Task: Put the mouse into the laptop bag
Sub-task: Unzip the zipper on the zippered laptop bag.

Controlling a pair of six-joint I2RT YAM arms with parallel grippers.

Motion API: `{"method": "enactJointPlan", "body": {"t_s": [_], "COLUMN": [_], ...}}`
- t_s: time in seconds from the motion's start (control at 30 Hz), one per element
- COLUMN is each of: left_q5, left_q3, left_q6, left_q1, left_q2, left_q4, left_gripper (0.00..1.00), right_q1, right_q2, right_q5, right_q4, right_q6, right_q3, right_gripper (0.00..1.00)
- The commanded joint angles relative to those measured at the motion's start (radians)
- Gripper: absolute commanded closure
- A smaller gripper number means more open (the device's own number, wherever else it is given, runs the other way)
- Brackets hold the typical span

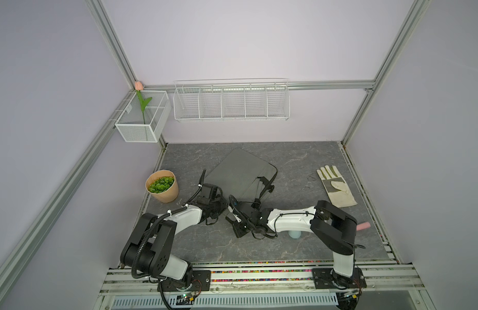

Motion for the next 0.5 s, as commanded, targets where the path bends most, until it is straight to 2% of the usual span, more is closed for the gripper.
{"method": "enactJointPlan", "body": {"t_s": [0.0,0.47], "left_q5": [-0.114,-0.149], "left_q3": [-0.094,-0.131], "left_q6": [0.0,0.047], "left_q1": [0.025,0.063], "left_q2": [0.092,0.134], "left_q4": [-0.228,-0.251], "left_gripper": [1.0,1.0], "right_q1": [-0.026,-0.19], "right_q2": [-0.04,-0.093], "right_q5": [-0.009,0.021], "right_q4": [-0.065,-0.145], "right_q6": [-0.013,-0.157], "right_q3": [-0.056,-0.052], "right_gripper": [0.93,0.93]}}
